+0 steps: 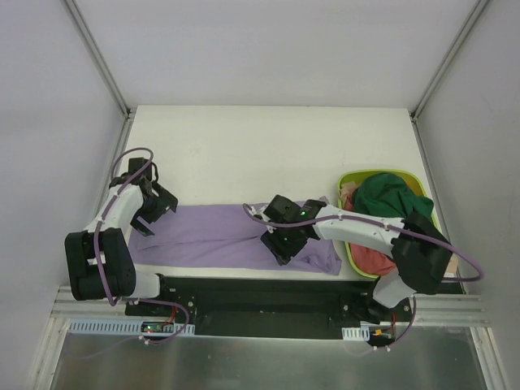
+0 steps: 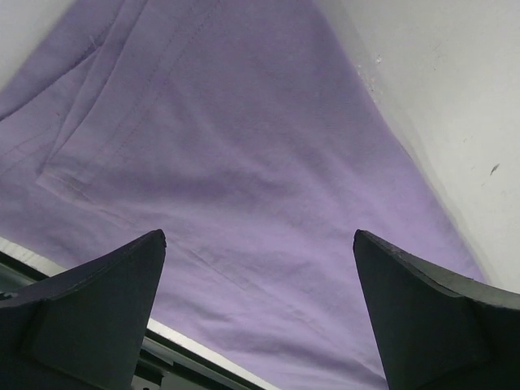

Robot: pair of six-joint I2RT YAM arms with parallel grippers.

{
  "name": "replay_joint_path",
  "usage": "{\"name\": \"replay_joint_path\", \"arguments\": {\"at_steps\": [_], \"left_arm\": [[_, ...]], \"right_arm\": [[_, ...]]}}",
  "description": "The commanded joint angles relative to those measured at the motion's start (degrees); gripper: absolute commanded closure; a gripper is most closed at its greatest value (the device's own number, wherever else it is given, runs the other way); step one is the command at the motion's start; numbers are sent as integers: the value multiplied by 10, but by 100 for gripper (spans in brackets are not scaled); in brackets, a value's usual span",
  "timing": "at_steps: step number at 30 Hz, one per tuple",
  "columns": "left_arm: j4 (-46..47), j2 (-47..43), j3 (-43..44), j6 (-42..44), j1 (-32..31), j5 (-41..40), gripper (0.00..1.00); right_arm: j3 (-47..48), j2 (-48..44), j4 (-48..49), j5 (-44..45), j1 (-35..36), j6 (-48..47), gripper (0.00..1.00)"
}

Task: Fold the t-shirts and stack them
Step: Fold the other side of the tshirt into a rectangle

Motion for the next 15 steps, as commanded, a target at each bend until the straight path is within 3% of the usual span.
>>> {"name": "replay_joint_path", "arguments": {"at_steps": [1,12,15], "left_arm": [[22,2,-10,18,-4,9,1],[28,33,-5,20,-4,3,1],[28,38,-3,21,-3,2,1]], "right_arm": [[30,38,-2,61,10,-2,50],[30,93,8,63,18,9,57],[31,91,3,80,21,18,65]]}}
